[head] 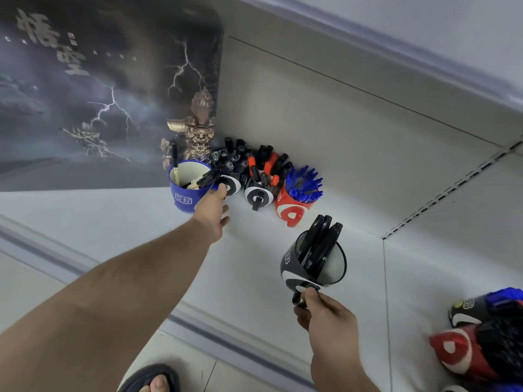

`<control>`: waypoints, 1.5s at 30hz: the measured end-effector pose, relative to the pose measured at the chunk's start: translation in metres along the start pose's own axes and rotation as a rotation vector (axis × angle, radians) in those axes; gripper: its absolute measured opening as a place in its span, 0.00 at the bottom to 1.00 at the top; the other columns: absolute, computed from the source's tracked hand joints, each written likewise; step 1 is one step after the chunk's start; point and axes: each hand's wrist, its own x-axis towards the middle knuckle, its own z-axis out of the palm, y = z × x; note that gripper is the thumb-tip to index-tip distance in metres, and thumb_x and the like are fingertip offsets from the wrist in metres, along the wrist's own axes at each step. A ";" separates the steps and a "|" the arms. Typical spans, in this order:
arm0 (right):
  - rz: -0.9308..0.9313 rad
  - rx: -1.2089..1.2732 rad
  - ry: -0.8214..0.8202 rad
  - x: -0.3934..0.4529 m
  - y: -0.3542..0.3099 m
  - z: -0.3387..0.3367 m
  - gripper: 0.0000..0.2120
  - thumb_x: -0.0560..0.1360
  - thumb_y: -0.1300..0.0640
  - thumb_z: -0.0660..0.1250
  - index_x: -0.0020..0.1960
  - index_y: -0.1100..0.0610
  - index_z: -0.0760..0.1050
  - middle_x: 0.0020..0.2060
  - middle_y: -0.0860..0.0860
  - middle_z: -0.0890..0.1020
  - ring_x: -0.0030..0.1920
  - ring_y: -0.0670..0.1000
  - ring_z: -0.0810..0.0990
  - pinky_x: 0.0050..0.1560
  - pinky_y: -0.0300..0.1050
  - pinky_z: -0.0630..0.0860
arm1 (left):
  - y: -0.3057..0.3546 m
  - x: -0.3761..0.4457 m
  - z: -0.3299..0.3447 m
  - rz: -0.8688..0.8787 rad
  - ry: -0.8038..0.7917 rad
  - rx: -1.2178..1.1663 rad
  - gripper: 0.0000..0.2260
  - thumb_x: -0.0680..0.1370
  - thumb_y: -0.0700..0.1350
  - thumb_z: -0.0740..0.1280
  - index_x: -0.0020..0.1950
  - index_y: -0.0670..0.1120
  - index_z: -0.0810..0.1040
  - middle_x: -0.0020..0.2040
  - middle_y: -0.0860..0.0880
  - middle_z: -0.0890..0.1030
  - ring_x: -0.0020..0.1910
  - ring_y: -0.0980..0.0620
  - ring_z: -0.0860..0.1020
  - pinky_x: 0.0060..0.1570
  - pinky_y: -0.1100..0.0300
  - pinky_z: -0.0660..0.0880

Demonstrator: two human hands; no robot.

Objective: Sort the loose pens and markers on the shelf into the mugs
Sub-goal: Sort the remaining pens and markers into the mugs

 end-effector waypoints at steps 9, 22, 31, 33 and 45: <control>0.053 0.105 0.011 0.009 -0.009 -0.026 0.08 0.78 0.63 0.65 0.43 0.63 0.82 0.39 0.56 0.84 0.43 0.59 0.82 0.57 0.52 0.79 | -0.014 -0.034 -0.042 0.129 0.120 0.213 0.11 0.83 0.47 0.58 0.43 0.47 0.73 0.42 0.46 0.74 0.32 0.51 0.71 0.36 0.62 0.72; -0.008 0.024 0.131 0.143 -0.037 -0.009 0.08 0.75 0.55 0.67 0.41 0.55 0.83 0.34 0.50 0.83 0.38 0.54 0.80 0.44 0.47 0.76 | -0.039 -0.139 -0.045 0.267 -0.118 0.526 0.14 0.84 0.41 0.58 0.39 0.45 0.73 0.36 0.46 0.73 0.35 0.49 0.72 0.38 0.61 0.69; -0.006 -0.102 0.117 0.187 -0.039 0.003 0.08 0.74 0.53 0.67 0.43 0.55 0.83 0.39 0.55 0.84 0.39 0.56 0.80 0.38 0.43 0.73 | -0.072 -0.145 -0.029 0.185 -0.205 0.524 0.13 0.84 0.42 0.58 0.40 0.44 0.73 0.34 0.48 0.73 0.35 0.50 0.72 0.38 0.61 0.70; -0.006 -0.119 0.103 0.190 -0.037 0.007 0.08 0.74 0.53 0.67 0.42 0.55 0.83 0.39 0.55 0.84 0.40 0.57 0.80 0.41 0.45 0.74 | -0.076 -0.146 -0.028 0.172 -0.210 0.527 0.13 0.84 0.42 0.58 0.39 0.44 0.73 0.33 0.49 0.73 0.35 0.50 0.72 0.38 0.62 0.70; -0.030 -0.182 0.034 0.188 -0.039 0.009 0.13 0.78 0.49 0.63 0.37 0.50 0.78 0.35 0.52 0.83 0.45 0.56 0.84 0.56 0.55 0.80 | -0.087 -0.152 -0.019 0.109 -0.270 0.548 0.15 0.84 0.43 0.58 0.40 0.46 0.76 0.33 0.50 0.75 0.34 0.52 0.75 0.41 0.59 0.71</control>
